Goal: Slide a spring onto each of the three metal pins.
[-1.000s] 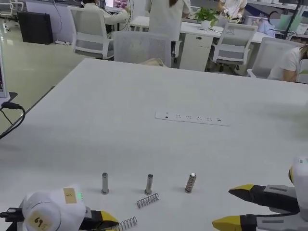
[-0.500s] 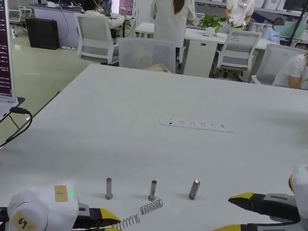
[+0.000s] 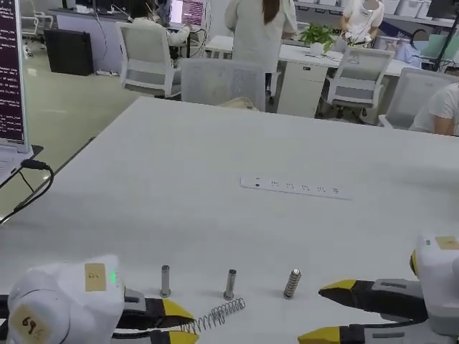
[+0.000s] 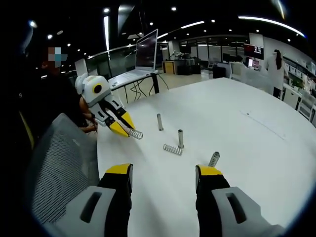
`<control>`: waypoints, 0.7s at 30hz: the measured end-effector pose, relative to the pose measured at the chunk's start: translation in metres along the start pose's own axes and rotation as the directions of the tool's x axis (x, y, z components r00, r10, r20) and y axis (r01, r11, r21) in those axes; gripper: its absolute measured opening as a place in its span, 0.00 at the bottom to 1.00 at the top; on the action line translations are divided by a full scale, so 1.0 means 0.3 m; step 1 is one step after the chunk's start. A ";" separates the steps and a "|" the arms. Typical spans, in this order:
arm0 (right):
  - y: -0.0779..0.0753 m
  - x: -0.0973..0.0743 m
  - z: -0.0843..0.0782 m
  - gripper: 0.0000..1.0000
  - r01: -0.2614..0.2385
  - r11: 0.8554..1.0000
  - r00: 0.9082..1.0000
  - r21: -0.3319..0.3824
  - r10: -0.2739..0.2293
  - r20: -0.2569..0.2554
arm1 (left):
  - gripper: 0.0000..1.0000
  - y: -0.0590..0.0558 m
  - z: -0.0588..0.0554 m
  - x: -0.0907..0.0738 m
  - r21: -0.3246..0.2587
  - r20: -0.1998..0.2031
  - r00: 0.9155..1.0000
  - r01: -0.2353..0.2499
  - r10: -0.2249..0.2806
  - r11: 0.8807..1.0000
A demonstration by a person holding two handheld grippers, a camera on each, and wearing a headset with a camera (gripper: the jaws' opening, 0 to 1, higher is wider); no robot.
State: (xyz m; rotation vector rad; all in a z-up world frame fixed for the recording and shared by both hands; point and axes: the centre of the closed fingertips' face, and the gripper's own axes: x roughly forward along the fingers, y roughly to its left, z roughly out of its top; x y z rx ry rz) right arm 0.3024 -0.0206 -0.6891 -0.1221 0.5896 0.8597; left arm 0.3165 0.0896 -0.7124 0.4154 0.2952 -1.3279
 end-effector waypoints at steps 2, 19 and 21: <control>0.020 0.015 0.012 0.48 -0.020 1.000 1.000 -0.012 0.020 0.001 | 0.03 -0.005 0.015 -0.001 0.009 0.005 1.000 0.003 -0.003 1.000; 0.172 0.123 0.082 0.39 -0.186 0.980 0.983 -0.077 0.185 -0.010 | 0.03 -0.064 0.097 -0.005 0.074 0.050 0.997 0.049 -0.053 0.996; 0.183 0.130 0.082 0.38 -0.196 0.977 0.981 -0.084 0.195 -0.017 | 0.03 -0.068 0.103 -0.005 0.080 0.053 0.997 0.052 -0.057 0.995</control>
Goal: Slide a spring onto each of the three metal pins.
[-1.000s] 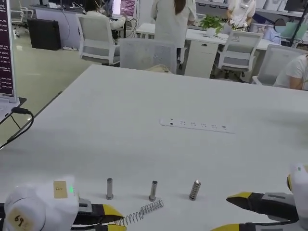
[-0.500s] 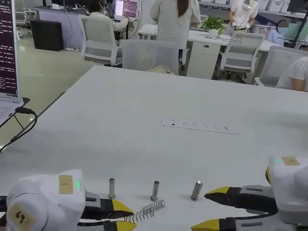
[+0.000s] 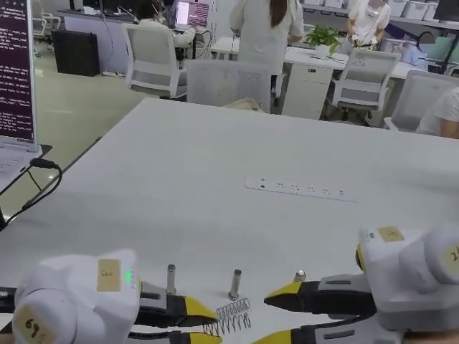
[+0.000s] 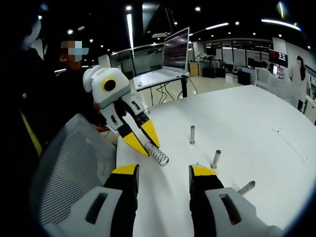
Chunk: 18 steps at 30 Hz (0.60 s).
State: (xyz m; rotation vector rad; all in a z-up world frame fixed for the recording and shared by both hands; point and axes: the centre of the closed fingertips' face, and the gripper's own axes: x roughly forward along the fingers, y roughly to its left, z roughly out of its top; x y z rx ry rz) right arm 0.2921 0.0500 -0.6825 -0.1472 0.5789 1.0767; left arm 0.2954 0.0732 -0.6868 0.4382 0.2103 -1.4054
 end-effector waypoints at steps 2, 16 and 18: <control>0.006 0.005 -0.003 0.37 -0.009 1.000 1.000 -0.005 0.009 -0.004 | 0.03 -0.004 0.006 0.000 0.006 0.003 1.000 0.004 -0.004 1.000; 0.051 0.031 -0.015 0.23 -0.060 0.998 0.998 -0.021 0.059 -0.022 | 0.03 -0.036 0.032 0.008 0.026 0.017 0.999 0.038 -0.038 0.999; 0.054 0.033 -0.020 0.19 -0.065 0.998 0.998 -0.025 0.065 -0.028 | 0.03 -0.039 0.035 0.008 0.030 0.017 0.999 0.040 -0.040 0.999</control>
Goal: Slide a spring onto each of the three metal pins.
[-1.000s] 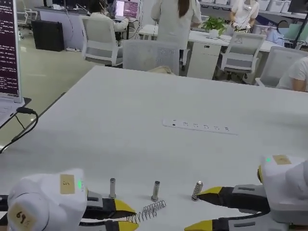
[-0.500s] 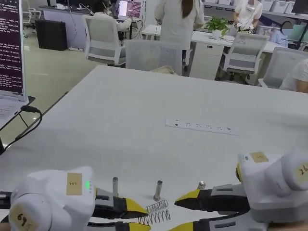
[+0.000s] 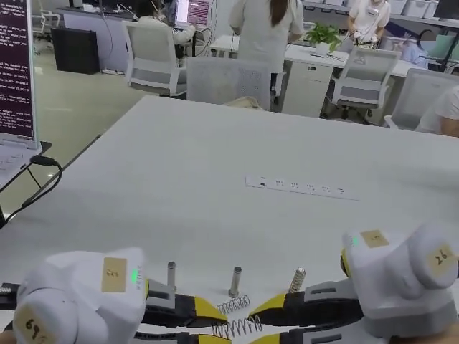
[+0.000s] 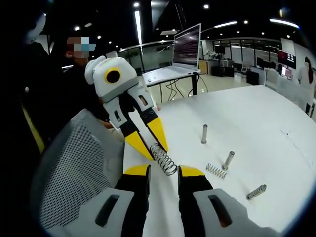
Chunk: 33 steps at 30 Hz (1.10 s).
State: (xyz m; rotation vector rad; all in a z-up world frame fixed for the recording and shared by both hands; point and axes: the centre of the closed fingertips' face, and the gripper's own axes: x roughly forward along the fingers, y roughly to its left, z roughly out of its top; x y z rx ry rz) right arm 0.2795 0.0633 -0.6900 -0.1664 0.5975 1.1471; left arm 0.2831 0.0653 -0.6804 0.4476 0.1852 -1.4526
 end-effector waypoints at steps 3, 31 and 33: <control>0.002 0.001 -0.001 0.18 -0.002 1.000 1.000 0.001 0.002 -0.004 | 0.03 -0.003 0.001 0.000 0.000 0.000 1.000 0.003 -0.003 1.000; 0.037 0.023 0.050 0.09 -0.061 0.989 0.987 -0.132 0.041 -0.154 | 0.02 -0.011 -0.021 0.010 -0.026 -0.009 1.000 0.005 -0.005 1.000; 0.037 0.027 0.051 0.09 -0.068 0.987 0.984 -0.148 0.042 -0.174 | 0.02 -0.010 -0.018 0.010 -0.030 -0.003 1.000 0.004 -0.004 1.000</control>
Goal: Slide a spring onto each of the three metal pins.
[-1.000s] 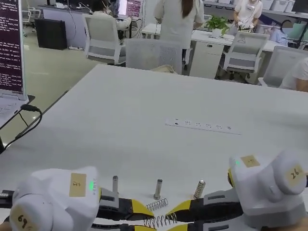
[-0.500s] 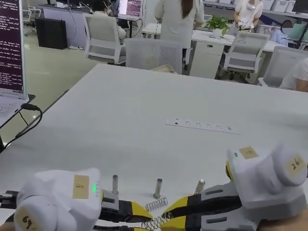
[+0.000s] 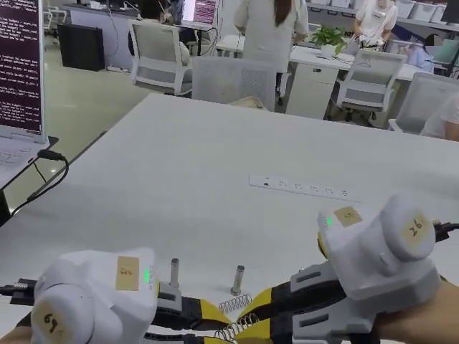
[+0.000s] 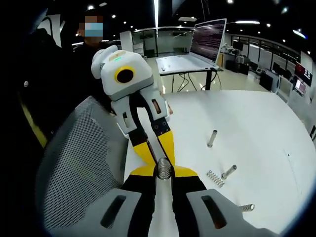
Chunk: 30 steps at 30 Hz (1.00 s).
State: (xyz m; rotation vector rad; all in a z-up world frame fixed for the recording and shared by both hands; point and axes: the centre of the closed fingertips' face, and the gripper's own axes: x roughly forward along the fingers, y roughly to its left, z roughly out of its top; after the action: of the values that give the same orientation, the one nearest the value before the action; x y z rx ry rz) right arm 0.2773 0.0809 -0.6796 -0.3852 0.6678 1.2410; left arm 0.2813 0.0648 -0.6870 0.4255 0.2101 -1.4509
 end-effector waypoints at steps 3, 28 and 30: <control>-0.005 0.001 0.005 0.09 -0.006 1.000 1.000 -0.016 0.005 -0.018 | 0.02 0.006 0.006 -0.002 -0.008 0.008 1.000 -0.008 0.008 1.000; -0.003 0.003 0.007 0.08 -0.111 0.986 0.967 -0.121 0.079 -0.241 | 0.03 0.009 0.023 0.005 -0.055 0.033 0.999 -0.012 0.014 0.998; -0.011 0.005 0.011 0.08 -0.114 0.985 0.962 -0.133 0.076 -0.262 | 0.03 0.018 0.023 0.004 -0.068 0.032 0.999 -0.026 0.028 0.997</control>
State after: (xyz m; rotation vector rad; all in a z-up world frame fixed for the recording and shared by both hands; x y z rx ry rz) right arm 0.2815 0.0831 -0.6783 -0.6507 0.8254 1.3489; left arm 0.2860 0.0613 -0.6803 0.3477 0.2250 -1.4190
